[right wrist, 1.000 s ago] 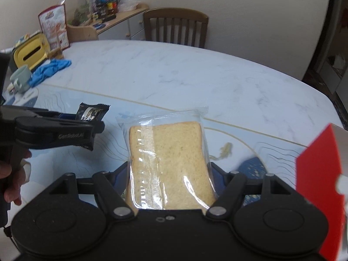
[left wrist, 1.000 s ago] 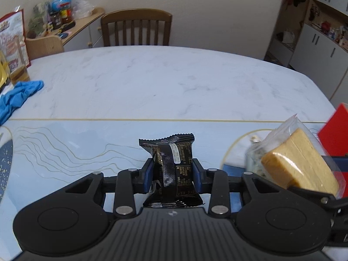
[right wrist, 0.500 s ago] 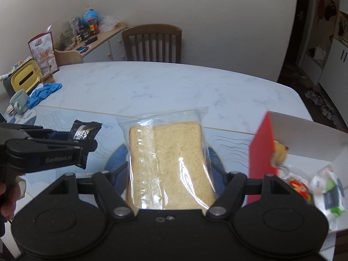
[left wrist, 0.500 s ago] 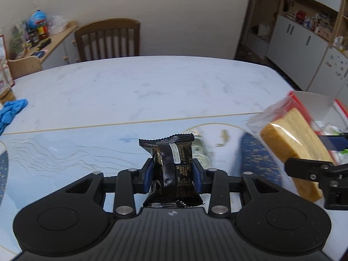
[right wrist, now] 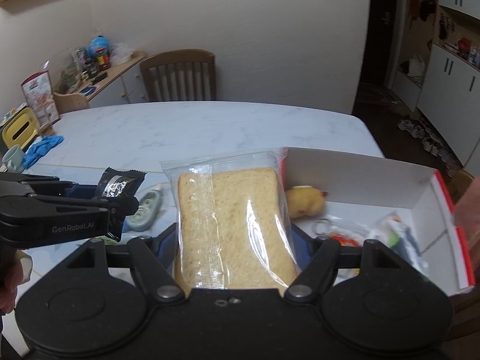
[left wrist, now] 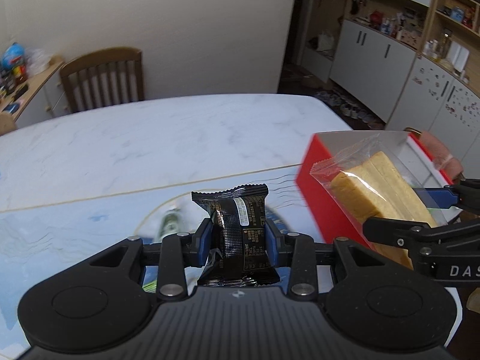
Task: Organize objects
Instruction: 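Carry the snack packet and bagged bread over the red shoebox with both tools, then lower both tools into the box and open them to release the items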
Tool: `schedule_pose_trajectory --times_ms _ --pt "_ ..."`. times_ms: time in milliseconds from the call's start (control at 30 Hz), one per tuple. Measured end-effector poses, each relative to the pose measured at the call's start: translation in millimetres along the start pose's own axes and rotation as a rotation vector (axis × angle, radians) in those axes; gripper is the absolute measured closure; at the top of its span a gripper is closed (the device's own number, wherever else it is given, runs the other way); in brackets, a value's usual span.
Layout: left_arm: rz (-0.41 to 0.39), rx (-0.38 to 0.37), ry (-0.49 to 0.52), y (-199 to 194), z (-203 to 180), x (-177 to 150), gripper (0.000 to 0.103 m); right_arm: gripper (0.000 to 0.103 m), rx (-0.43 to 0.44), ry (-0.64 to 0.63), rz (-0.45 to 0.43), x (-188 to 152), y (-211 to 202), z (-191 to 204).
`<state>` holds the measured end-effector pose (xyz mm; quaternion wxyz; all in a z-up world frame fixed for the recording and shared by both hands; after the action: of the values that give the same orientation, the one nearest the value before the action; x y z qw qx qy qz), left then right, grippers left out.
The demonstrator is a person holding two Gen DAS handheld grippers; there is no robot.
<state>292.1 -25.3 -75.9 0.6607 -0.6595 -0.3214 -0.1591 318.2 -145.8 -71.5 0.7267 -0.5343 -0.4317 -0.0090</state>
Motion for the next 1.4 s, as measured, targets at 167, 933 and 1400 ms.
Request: schedule_pose_trajectory --times_ms 167,933,1400 --pt "-0.001 -0.030 0.040 10 -44 8 0.068 0.030 -0.025 0.028 -0.007 -6 -7 -38" --pt "0.091 -0.080 0.255 93 -206 31 0.068 0.030 -0.139 0.093 0.027 -7 14 -184" --pt "0.200 -0.032 0.290 150 -214 21 0.068 0.030 -0.124 0.047 0.097 -13 64 -202"
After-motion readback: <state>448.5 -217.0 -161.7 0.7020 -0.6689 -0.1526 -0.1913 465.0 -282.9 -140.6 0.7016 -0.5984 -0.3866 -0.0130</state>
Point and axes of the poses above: each gripper's, at about its wrist camera, not at the fingertips, and y roughly the way its jaws point, z to its left, x to its top, the point moved 9 cm from there along y, roughly the way its jaws point, and after that the axes turned 4 degrees about z, right-handed, at the moved point
